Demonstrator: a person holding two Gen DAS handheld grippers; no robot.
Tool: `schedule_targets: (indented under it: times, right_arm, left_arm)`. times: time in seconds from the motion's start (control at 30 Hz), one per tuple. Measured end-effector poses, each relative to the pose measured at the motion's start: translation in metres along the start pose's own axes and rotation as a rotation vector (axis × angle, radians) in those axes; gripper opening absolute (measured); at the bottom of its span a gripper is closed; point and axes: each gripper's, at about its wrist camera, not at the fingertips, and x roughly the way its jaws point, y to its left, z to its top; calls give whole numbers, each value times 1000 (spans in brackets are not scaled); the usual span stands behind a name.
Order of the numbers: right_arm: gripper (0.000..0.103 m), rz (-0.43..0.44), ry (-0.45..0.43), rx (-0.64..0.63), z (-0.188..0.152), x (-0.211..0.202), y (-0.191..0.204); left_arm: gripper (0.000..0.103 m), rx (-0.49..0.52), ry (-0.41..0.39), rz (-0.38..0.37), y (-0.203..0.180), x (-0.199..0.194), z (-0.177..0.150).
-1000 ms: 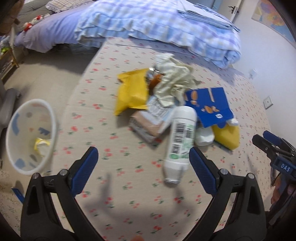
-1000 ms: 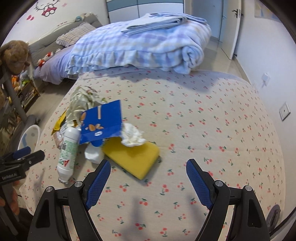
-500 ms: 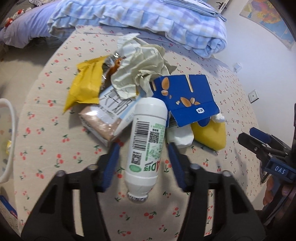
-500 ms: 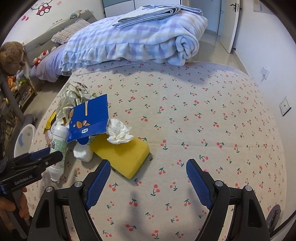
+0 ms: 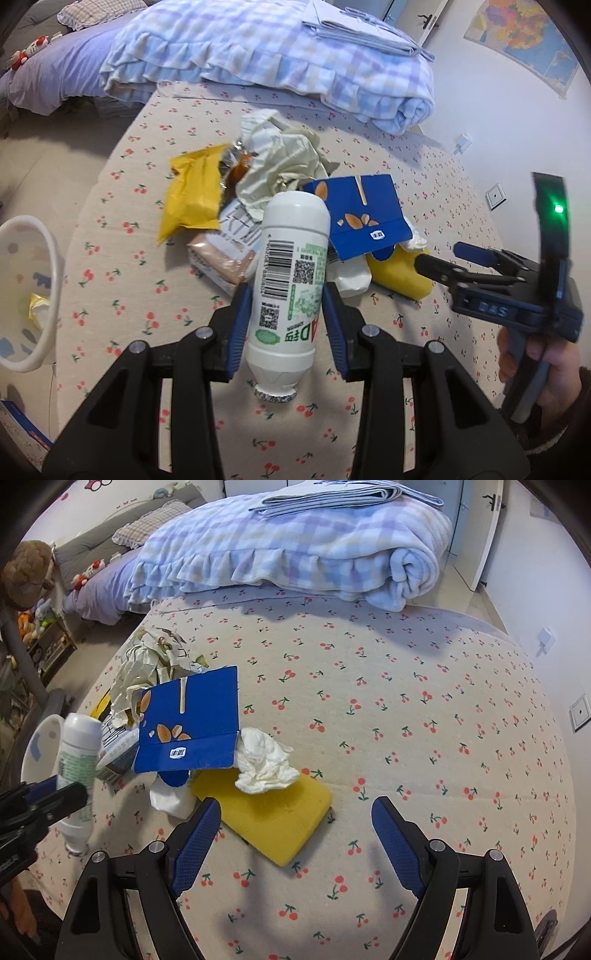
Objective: Collect trash
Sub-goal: 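Lift the white bottle with the left tool while the right tool grasps the tissue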
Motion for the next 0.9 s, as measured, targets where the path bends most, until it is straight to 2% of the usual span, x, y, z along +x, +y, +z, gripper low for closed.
schedule_targets:
  times: [0.27, 0.33, 0.43, 0.6, 0.7, 0.9]
  right_arm:
    - [84, 4, 0, -61, 14, 18, 18]
    - [81, 4, -12, -95, 17, 20, 24]
    - [66, 18, -9, -132, 19, 23, 31]
    - [32, 11, -1, -150, 19, 26, 34]
    - [26, 13, -12, -146, 18, 22, 31]
    - [24, 41, -34, -103, 15, 5, 20]
  left_arm:
    - [41, -9, -15, 11, 13, -13, -1]
    - [41, -16, -14, 13, 16, -15, -3]
    - [41, -23, -12, 19, 19, -16, -4]
    - [41, -32, -18, 25, 22, -18, -6]
    - [41, -38, -24, 28, 24, -21, -7]
    - [41, -53, -40, 27, 28, -28, -8]
